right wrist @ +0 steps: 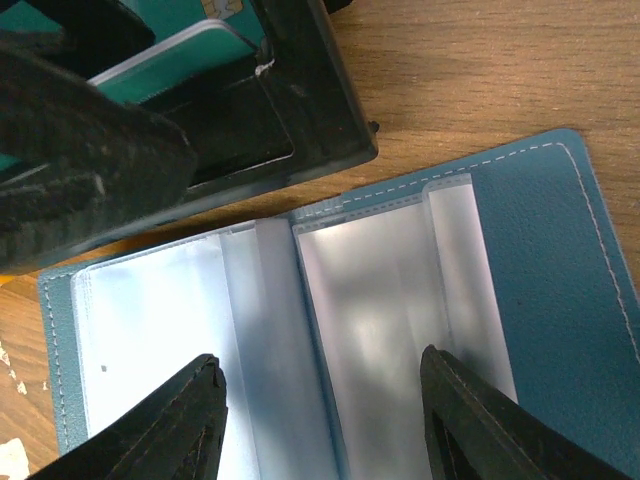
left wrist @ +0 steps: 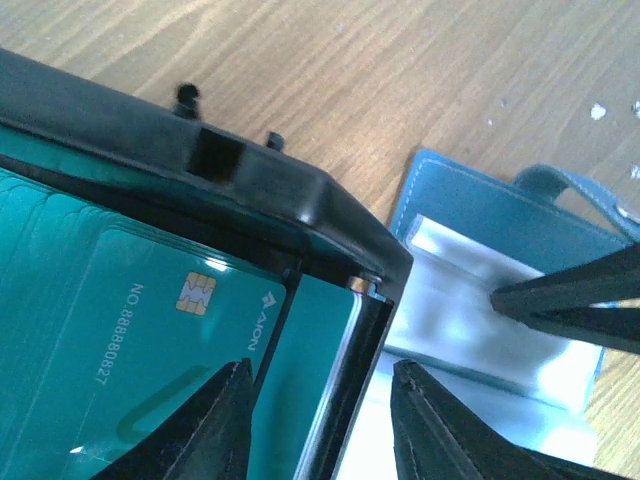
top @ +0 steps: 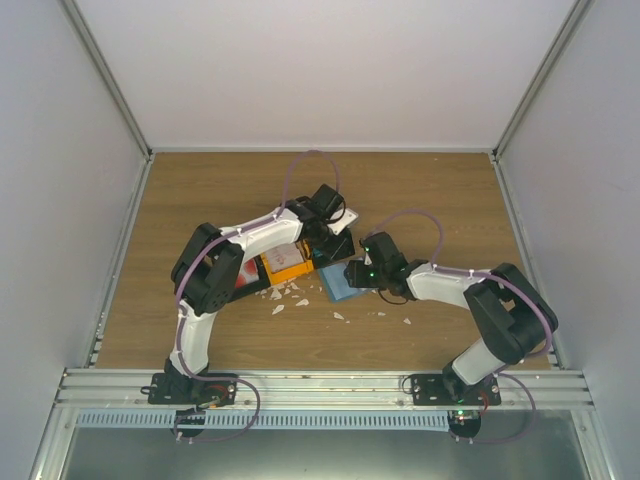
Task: Put the credit cards into the card holder
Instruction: Pick up the credit card from the storage box, then move the storage box to the center of the board.
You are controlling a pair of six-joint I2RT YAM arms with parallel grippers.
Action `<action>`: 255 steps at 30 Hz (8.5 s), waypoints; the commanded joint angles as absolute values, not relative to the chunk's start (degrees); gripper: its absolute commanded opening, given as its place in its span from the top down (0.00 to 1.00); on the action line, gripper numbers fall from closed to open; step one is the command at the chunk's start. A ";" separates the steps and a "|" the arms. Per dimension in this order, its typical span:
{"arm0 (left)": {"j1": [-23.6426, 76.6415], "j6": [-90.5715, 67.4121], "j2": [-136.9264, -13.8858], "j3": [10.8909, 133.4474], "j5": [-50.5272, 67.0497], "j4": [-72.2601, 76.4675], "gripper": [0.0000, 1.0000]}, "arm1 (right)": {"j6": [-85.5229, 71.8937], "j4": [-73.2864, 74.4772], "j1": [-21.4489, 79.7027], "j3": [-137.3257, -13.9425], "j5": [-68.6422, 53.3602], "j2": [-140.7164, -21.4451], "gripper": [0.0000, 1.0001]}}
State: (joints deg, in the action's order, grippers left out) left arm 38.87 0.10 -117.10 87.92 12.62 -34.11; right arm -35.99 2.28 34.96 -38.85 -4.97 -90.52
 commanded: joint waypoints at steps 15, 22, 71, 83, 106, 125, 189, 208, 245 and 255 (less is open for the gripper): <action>39.99 1.16 -114.52 89.13 13.08 -36.39 0.75 | -38.70 13.17 35.24 -34.10 -6.54 -92.91 0.46; 39.99 0.95 -114.44 89.03 13.25 -36.63 0.79 | -38.52 13.26 35.24 -34.19 -6.41 -92.85 0.46; 36.54 -7.72 -100.55 84.61 7.90 -26.84 1.00 | -37.05 1.20 28.92 -36.69 -14.36 -71.14 0.29; 26.92 -31.55 -80.25 70.85 25.77 -8.97 1.00 | -46.83 -16.62 27.12 -43.46 -32.87 -74.17 0.17; 22.48 -45.15 -74.06 64.82 41.67 2.55 0.99 | -59.89 -33.55 28.39 -55.28 -47.85 -84.05 0.89; 18.87 -40.90 -70.27 61.57 44.83 0.44 0.73 | -66.68 -44.38 26.81 -51.86 -55.88 -79.07 0.99; 18.60 -42.93 -73.00 59.14 63.74 6.93 1.00 | -67.12 -42.41 24.63 -50.79 -57.55 -81.47 0.93; 14.22 -48.76 -72.94 57.57 61.32 11.33 1.00 | -72.41 -47.16 20.24 -47.52 -58.78 -80.84 0.97; 39.56 -52.71 -66.46 24.67 18.74 15.00 1.00 | -44.94 -11.56 24.32 -20.15 -27.99 -63.57 0.99; 43.43 -58.25 -76.24 25.04 14.71 11.85 1.00 | -42.55 -16.71 24.79 -19.66 -23.50 -70.54 1.00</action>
State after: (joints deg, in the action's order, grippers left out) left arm 43.07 -54.94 -74.13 24.21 19.03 10.74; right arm -44.34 -12.93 24.29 -19.33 -26.28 -68.99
